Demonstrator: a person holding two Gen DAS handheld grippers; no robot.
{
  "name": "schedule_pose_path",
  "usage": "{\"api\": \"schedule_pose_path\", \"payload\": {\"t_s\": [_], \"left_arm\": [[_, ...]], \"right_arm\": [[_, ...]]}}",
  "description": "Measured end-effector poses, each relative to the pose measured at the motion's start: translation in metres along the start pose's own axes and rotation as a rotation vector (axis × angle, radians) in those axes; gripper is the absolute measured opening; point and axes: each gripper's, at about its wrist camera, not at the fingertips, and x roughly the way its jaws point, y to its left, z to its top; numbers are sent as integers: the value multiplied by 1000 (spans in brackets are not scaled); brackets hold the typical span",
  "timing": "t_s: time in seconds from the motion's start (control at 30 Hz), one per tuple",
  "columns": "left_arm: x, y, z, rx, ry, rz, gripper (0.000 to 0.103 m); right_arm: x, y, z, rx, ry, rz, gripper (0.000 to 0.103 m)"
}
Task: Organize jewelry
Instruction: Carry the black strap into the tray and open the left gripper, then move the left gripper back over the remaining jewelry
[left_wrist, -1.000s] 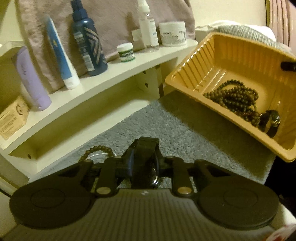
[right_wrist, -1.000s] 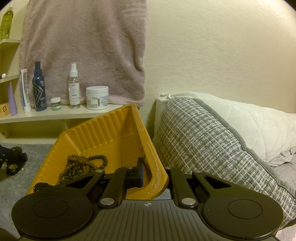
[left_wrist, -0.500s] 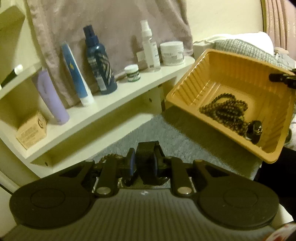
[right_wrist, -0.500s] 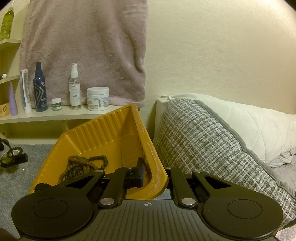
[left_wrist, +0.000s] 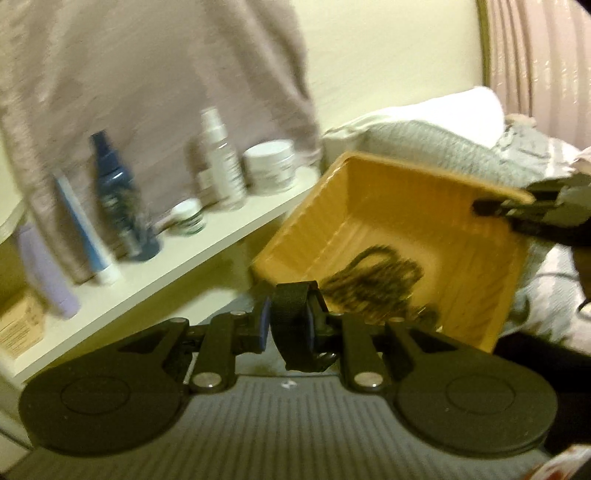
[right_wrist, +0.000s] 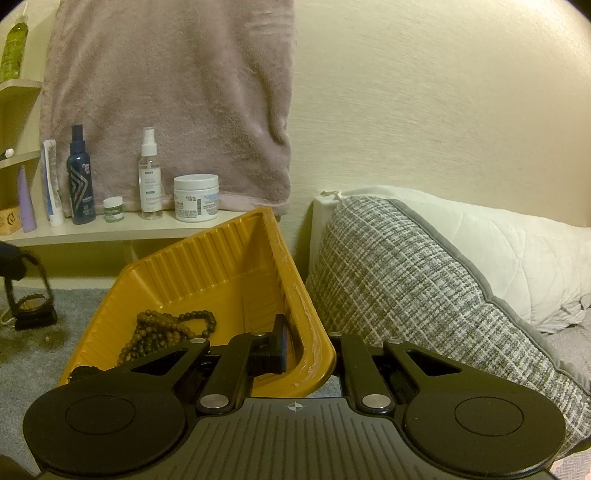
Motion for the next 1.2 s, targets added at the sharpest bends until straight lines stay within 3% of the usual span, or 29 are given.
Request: {"api": "schedule_pose_path", "payload": {"t_s": [0.3, 0.73, 0.97, 1.03, 1.2], "left_arm": [[18, -47, 23, 32, -36, -108, 18], [41, -92, 27, 64, -10, -203, 18], [48, -102, 19, 69, 18, -221, 20], [45, -100, 19, 48, 6, -226, 26], [34, -83, 21, 17, -21, -167, 28]], "right_arm": [[0, 2, 1, 2, -1, 1, 9], [-2, 3, 2, 9, -3, 2, 9], [-2, 4, 2, 9, -4, 2, 9], [-2, 4, 1, 10, -1, 2, 9], [-3, 4, 1, 10, -1, 3, 9]]}}
